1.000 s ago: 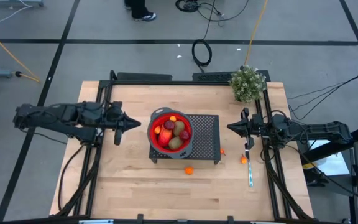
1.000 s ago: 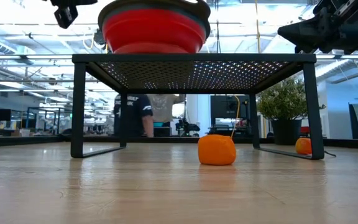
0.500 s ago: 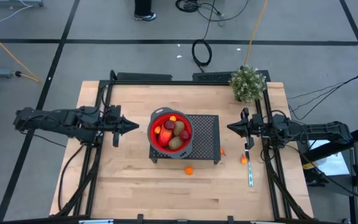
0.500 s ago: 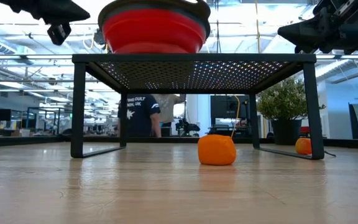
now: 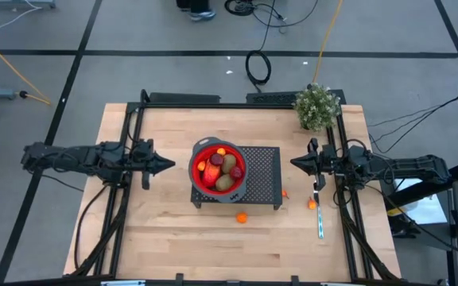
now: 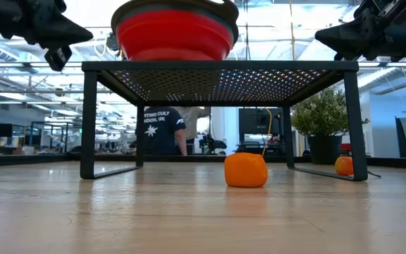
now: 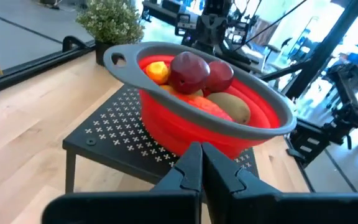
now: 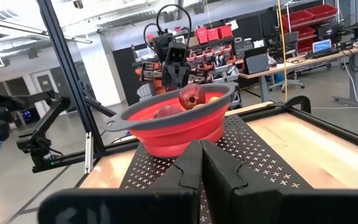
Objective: Pick & Place Fruit
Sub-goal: Put the peach into the red colander on the shelf
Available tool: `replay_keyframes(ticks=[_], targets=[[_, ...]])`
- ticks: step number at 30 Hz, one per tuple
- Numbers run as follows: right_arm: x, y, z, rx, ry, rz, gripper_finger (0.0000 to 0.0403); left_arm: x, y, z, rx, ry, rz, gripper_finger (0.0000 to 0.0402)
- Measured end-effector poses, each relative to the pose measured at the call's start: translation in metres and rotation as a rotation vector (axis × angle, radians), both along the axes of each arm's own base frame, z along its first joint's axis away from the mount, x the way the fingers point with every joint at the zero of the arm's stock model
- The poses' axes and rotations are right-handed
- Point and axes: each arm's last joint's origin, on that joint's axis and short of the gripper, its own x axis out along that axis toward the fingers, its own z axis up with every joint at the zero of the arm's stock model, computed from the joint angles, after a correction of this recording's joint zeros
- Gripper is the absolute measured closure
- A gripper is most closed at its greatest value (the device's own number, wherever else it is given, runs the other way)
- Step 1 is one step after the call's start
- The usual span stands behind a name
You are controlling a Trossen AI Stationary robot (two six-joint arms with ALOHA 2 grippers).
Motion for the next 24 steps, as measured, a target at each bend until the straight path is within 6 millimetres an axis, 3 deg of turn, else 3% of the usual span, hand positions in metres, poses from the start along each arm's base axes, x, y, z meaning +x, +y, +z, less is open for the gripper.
replay_keyframes(ticks=[6, 12, 24], targets=[[0.0, 0.0, 0.001, 0.002, 0.0, 0.0, 0.0403, -0.005, 0.0, -0.015, -0.018, -0.007, 0.004, 0.04], [0.0, 0.0, 0.014, -0.01, -0.017, -0.002, 0.0403, -0.008, 0.001, -0.025, -0.018, -0.011, 0.004, 0.0398], [0.003, 0.002, 0.048, -0.013, 0.223, 0.046, 0.0403, -0.014, 0.001, -0.042, -0.024, -0.026, 0.006, 0.0397]])
